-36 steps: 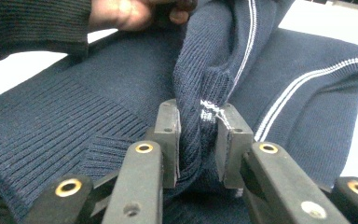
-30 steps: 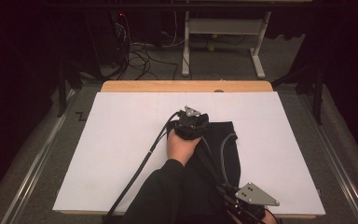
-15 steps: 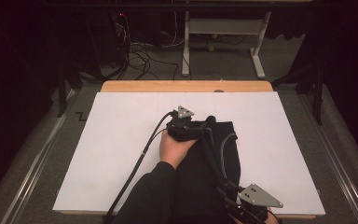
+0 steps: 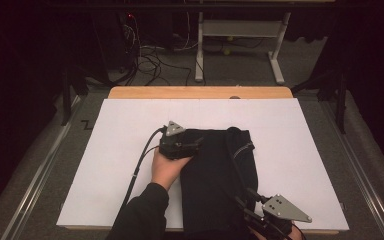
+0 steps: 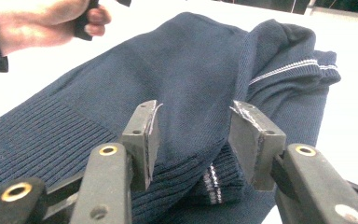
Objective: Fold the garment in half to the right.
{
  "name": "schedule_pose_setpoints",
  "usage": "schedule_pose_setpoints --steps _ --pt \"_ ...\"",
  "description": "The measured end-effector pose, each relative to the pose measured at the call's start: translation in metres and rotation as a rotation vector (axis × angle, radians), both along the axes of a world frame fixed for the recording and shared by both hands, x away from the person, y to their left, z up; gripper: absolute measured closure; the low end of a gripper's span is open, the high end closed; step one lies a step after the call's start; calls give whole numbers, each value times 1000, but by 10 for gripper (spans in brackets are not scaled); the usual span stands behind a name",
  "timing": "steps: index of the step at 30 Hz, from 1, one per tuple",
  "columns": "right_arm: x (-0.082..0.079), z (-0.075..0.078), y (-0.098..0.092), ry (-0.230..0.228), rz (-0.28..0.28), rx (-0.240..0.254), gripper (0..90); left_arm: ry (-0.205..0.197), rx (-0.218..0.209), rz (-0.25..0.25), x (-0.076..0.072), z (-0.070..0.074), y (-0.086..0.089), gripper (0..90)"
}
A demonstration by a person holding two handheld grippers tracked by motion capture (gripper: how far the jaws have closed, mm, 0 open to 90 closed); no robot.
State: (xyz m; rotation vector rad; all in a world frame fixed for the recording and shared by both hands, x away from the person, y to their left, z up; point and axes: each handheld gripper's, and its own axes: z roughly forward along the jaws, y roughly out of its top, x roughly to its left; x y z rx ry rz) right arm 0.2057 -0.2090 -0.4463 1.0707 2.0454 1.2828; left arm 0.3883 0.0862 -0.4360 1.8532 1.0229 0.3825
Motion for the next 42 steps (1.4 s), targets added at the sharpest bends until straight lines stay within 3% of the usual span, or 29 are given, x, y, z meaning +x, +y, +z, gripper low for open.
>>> schedule_pose_setpoints --steps 4,20,24,29,32,35,38,42 --pt "1 -1 0 3 -2 -3 539 14 7 19 -7 -8 20 180" --pt "4 -2 -1 12 -4 0 552 -23 -37 47 -44 -18 95 83" --pt "4 -2 -1 13 -4 4 559 -17 -37 80 -54 -21 114 0" --pt "4 -2 0 11 -1 4 574 -32 -6 81 -70 -25 131 0" --pt "5 0 0 11 6 2 590 -43 -17 93 -79 -27 139 0" --pt "11 6 3 11 6 8 600 -46 -53 89 -83 -28 144 0" --pt "23 16 8 7 6 -11 619 -50 -44 69 -84 -29 146 0" --pt "49 28 21 12 11 -27 640 -41 -69 74 -82 -32 149 0"
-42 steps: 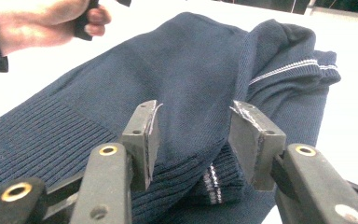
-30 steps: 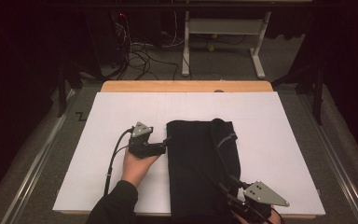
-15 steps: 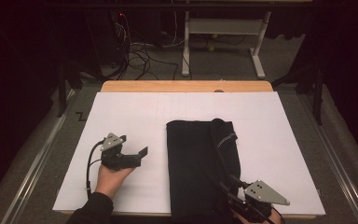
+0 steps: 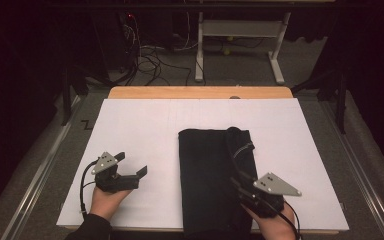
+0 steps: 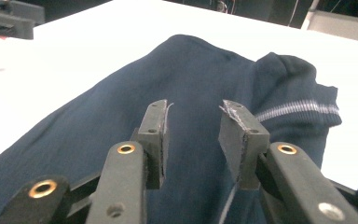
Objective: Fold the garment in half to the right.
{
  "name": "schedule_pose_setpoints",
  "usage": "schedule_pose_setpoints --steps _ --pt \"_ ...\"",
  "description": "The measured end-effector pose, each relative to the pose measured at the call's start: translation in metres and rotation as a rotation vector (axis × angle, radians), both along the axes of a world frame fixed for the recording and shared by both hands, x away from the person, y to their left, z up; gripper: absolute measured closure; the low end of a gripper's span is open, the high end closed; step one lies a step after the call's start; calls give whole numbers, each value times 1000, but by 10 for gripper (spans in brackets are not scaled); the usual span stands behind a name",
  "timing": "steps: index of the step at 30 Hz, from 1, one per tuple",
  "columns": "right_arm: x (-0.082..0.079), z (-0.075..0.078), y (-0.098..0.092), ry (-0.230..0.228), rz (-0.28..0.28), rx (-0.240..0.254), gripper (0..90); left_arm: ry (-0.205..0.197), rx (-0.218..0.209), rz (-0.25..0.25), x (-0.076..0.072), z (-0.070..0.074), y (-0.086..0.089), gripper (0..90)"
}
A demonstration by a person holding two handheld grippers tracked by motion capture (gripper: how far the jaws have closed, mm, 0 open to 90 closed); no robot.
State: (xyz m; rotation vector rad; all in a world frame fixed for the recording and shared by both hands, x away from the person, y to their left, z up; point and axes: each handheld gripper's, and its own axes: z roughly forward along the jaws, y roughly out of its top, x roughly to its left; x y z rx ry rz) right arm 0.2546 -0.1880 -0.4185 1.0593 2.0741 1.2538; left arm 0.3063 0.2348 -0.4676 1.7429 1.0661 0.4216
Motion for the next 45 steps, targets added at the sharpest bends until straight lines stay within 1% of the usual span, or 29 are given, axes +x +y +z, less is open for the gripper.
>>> schedule_pose_setpoints --steps 3,6,7,8,10,11,14,16,17,18,23,29,30,33,37,38,41,42,43,45 --pt "22 6 13 22 -6 -26 668 12 -5 4 1 -3 1 0" --pt "42 10 28 38 -7 -67 704 10 -3 8 1 -3 3 0" --pt "48 10 32 51 -3 -74 724 9 -1 9 1 -3 3 0" --pt "54 10 37 64 -2 -86 757 6 2 11 1 -3 4 0" --pt "64 7 45 89 -5 -117 850 9 1 14 2 -4 6 0" --pt "68 6 48 99 -10 -141 895 12 0 15 2 -4 7 0" --pt "82 1 53 134 -51 -216 900 10 1 16 3 -5 7 0" --pt "90 -2 51 157 -81 -238 900 10 0 14 2 -5 8 0" --pt "92 -3 50 168 -97 -241 900 9 -1 12 2 -5 8 0" --pt "94 -4 47 170 -105 -247 900 7 -4 12 2 -4 7 0" --pt "96 -10 33 185 -137 -261 900 8 -6 14 2 -4 9 0" --pt "95 -21 14 207 -173 -255 900 6 -7 13 1 -3 8 0" --pt "95 -24 11 211 -179 -254 900 6 -1 13 1 -3 8 0" --pt "94 -30 1 224 -198 -246 900 -6 43 4 0 -2 4 0" --pt "92 -39 -10 247 -212 -217 900 -17 47 -7 -1 -2 0 0" --pt "91 -40 -11 246 -210 -212 900 -18 45 -7 -1 -2 -1 0" --pt "90 -40 -10 231 -199 -218 900 -13 42 -15 -1 -3 -1 0" --pt "90 -39 -10 228 -197 -209 900 -13 41 -18 -1 -3 -1 0" --pt "90 -36 -11 217 -192 -201 900 -11 42 -24 -1 -3 -2 0" --pt "89 -30 -11 172 -169 -171 885 -13 49 -38 -1 -4 -4 0"
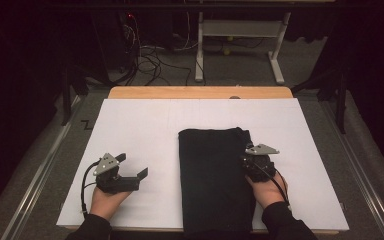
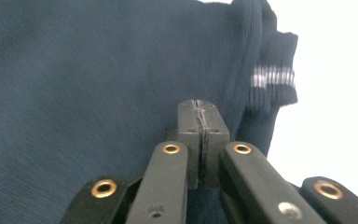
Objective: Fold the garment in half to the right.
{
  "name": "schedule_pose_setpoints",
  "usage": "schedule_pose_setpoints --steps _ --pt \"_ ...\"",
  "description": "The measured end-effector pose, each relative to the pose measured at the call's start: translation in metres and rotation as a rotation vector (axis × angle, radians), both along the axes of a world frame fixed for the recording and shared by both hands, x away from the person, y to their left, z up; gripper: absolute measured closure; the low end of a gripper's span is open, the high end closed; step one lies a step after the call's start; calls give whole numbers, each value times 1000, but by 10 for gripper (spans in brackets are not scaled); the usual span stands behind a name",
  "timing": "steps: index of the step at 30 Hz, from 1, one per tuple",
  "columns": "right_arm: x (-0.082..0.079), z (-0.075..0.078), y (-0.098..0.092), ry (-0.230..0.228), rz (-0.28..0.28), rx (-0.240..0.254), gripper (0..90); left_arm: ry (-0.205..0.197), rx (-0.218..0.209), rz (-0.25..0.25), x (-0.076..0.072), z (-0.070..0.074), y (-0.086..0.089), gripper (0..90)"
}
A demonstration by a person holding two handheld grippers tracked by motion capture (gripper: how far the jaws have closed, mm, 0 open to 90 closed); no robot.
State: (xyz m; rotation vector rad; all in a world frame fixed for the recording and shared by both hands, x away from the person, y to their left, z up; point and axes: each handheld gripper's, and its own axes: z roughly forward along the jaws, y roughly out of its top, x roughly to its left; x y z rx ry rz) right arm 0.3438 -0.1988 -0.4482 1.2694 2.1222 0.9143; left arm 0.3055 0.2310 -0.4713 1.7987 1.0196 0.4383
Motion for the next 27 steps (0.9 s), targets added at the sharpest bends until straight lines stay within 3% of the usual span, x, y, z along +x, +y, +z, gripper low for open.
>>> schedule_pose_setpoints --steps 4,6,14,16,21,27 --pt "-7 12 -4 -88 56 57 818 -5 -11 -16 -1 -1 -3 0" --pt "-11 15 -10 -112 60 81 735 -14 -9 -20 -2 -1 -4 0" --pt "-25 3 -53 -189 51 215 411 -68 -10 -7 -8 3 -6 0" --pt "-28 -1 -61 -211 47 234 305 -70 -8 -5 -8 4 -7 0" --pt "-41 -4 -73 -267 67 270 153 -71 -8 -5 -9 4 -7 0" --pt "-54 -6 -88 -297 79 296 10 -99 -30 -1 -14 7 -1 0"
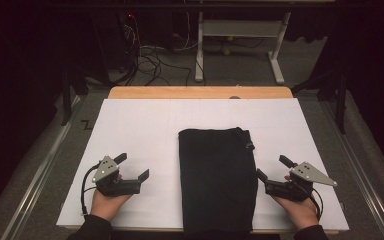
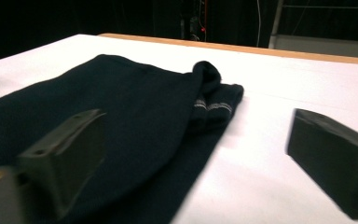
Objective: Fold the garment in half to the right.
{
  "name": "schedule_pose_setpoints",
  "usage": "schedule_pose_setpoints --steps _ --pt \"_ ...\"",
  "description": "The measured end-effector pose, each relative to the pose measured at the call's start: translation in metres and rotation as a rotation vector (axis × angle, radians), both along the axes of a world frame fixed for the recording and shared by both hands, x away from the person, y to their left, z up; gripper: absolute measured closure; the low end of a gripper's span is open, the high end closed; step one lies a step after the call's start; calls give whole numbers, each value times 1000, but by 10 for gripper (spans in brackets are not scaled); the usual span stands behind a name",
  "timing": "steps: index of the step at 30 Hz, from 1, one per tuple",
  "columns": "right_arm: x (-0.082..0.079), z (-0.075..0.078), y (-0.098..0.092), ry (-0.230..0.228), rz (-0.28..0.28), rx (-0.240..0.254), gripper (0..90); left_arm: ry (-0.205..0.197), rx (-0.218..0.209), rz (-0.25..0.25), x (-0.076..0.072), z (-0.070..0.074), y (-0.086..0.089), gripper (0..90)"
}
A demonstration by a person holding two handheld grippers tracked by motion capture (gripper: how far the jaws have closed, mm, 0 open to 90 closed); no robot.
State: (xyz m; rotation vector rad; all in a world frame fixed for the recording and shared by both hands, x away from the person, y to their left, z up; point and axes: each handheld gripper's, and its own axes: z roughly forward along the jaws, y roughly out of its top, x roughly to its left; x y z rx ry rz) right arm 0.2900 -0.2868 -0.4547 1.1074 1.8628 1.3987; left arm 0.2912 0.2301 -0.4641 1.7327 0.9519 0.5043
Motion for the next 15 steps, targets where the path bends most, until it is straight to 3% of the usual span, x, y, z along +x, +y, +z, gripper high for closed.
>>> schedule_pose_setpoints --steps 8,15 --pt "-26 4 -13 -51 8 -7 1 -15 13 -2 -13 2 4 0" --pt "-19 4 -8 -59 -5 -6 1 -29 -1 -15 -11 3 3 0"
